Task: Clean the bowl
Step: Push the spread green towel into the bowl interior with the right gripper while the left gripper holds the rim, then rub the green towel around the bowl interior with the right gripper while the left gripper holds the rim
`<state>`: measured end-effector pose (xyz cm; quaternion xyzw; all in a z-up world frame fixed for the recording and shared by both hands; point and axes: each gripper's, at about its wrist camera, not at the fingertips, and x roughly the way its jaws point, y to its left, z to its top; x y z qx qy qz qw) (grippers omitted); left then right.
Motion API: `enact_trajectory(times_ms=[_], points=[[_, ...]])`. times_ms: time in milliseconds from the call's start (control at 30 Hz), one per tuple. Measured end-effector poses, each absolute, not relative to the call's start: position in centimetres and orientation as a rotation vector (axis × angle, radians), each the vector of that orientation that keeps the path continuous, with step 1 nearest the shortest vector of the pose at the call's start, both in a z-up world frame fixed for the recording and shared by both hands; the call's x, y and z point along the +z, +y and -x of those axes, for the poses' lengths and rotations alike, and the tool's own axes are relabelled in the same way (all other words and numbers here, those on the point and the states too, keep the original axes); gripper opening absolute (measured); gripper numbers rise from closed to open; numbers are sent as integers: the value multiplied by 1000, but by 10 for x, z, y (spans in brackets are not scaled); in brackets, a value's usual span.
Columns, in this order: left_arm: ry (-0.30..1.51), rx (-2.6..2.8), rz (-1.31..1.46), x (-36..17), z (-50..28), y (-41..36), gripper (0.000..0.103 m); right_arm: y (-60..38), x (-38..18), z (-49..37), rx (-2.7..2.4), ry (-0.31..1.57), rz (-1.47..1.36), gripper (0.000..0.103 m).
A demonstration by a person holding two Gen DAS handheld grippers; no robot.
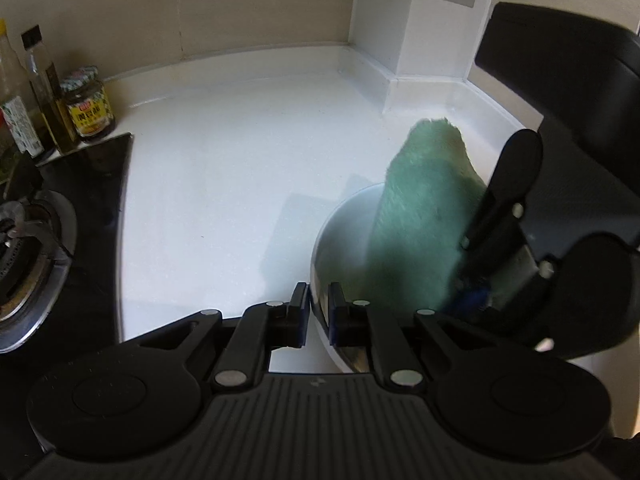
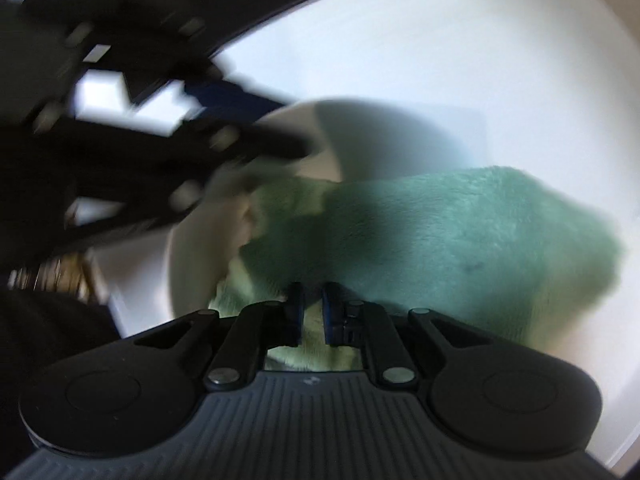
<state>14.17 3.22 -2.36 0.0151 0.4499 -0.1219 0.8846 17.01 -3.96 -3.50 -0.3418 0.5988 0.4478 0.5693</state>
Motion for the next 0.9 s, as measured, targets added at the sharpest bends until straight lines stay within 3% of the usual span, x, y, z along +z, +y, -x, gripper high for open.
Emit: enact_trajectory(times_ms=[100, 233, 333, 667, 900], points=[[941, -264, -36, -23, -143, 32, 9, -41, -35, -163, 1006, 1367, 957, 4], [945, -275, -42, -23, -143, 33, 9, -43, -30, -165, 928, 1238, 920, 5], [948, -273, -43, -22, -144, 34, 8, -48, -28, -166, 965, 1246, 744, 9], [950, -263, -49, -20, -145, 31, 4, -55, -33, -155, 1122, 1527, 687, 6], [952, -263, -75, -19, -143, 28, 5, -53, -24, -128, 976, 1248, 959, 4]])
